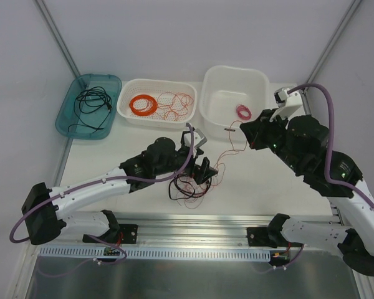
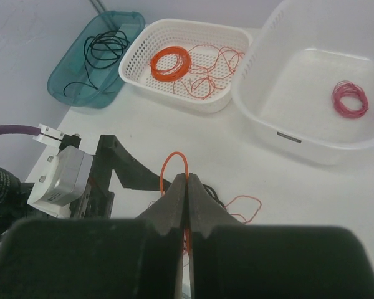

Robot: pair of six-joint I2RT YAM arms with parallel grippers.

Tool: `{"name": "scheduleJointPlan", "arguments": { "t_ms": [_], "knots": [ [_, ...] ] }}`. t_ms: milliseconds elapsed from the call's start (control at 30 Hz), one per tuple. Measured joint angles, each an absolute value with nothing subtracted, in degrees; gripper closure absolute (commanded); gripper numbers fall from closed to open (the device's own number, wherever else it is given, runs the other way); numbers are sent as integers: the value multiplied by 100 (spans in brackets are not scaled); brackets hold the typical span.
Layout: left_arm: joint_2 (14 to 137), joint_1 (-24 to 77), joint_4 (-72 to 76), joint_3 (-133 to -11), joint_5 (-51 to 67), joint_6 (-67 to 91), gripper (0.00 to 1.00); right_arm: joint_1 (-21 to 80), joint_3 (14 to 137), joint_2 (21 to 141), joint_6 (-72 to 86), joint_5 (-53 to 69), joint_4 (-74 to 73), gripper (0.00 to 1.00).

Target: Untangle the cables

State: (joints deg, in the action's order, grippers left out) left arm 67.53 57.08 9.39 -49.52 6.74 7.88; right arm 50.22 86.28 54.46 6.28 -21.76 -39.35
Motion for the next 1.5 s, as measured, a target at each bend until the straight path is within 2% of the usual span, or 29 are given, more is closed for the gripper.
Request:
{"name": "scheduleJointPlan", "arguments": {
  "t_ms": [367, 467, 600, 633, 700, 733, 767, 900, 967, 1000, 1067, 1100, 1133, 1233, 1500],
  "knots": [
    [7459, 5894, 1579, -5301, 1376, 679, 2, 5022, 8320, 5463, 954, -1796, -3935, 99],
    [7516, 5894, 1608, -5301, 1334, 694, 8, 5022, 8278, 5457, 1020, -1717, -3929, 99],
    [7564, 5896, 1645, -5328, 1225, 757, 36, 5022, 8197, 5428, 1090, -1610, -3916, 99],
    [7579, 5894, 1660, -5345, 1184, 781, 51, 5022, 8167, 5417, 1109, -1579, -3920, 99],
    [7601, 5892, 1686, -5376, 1129, 836, 69, 5022, 8125, 5406, 1142, -1551, -3920, 99],
    [7607, 5894, 1693, -5395, 1109, 845, 91, 5022, 8099, 5398, 1157, -1538, -3920, 99],
    [7612, 5894, 1699, -5406, 1083, 884, 99, 5022, 8073, 5387, 1170, -1525, -3924, 99],
    [7612, 5894, 1754, -5419, 906, 849, 100, 5022, 7975, 5343, 1203, -1452, -3929, 95],
    [7612, 5894, 1763, -5419, 832, 849, 100, 5022, 7920, 5319, 1221, -1439, -3929, 79],
    [7612, 5894, 1767, -5422, 797, 847, 100, 5022, 7883, 5306, 1234, -1433, -3927, 60],
    [7607, 5894, 1765, -5437, 692, 825, 100, 5022, 7800, 5266, 1269, -1463, -3940, 45],
    [7605, 5894, 1728, -5465, 617, 803, 100, 5022, 7752, 5242, 1264, -1492, -3962, 33],
    [7603, 5894, 1712, -5500, 539, 788, 100, 5022, 7697, 5212, 1278, -1540, -3981, 29],
    [7594, 5892, 1555, -5758, 244, 663, 100, 5022, 7459, 5059, 1236, -1737, -4080, 20],
    [7594, 5561, 1035, -7330, -355, 174, 100, 5022, 6608, 4340, 1267, -2252, -4233, 16]
  ]
}}
